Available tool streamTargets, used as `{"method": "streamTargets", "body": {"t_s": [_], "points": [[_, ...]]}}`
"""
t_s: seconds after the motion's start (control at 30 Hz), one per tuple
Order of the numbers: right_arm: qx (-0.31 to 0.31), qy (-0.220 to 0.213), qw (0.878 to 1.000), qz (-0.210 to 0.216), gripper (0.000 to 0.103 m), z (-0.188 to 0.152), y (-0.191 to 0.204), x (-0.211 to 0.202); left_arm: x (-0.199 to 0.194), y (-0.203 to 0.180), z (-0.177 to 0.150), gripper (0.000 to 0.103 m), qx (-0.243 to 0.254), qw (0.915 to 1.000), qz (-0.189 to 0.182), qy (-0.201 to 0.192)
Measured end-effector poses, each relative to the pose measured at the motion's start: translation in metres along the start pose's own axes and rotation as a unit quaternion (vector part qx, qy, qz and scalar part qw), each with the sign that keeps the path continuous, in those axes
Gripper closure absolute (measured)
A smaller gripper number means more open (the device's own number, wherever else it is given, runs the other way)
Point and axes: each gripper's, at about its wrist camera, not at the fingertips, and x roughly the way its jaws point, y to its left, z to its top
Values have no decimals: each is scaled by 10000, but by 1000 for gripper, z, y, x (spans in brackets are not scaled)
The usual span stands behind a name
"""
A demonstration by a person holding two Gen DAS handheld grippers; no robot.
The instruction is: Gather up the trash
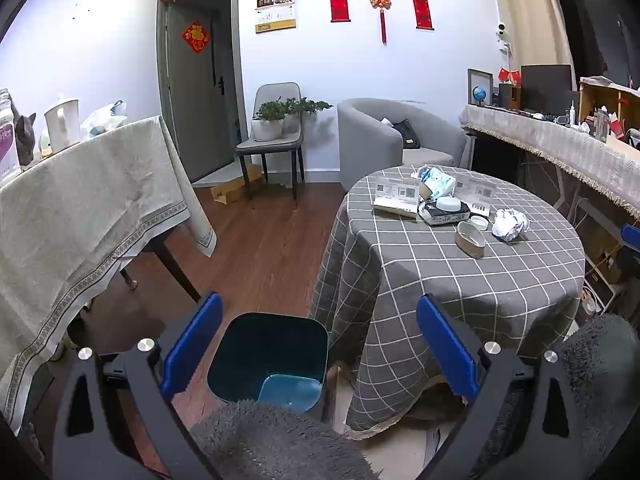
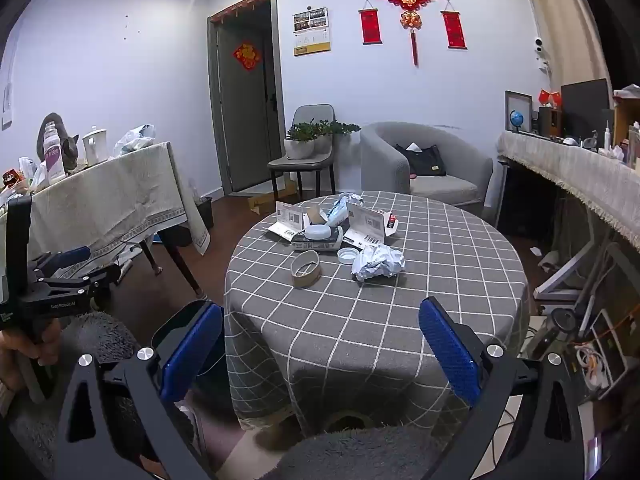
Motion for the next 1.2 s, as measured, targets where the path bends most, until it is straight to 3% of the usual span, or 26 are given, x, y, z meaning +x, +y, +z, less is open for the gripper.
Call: {"method": "streamTargets", "body": {"t_s": [1.2], "points": [[46,-30,10000,29,3,0,0,1,1,-2,-1,4,64,10000,23,22]]}}
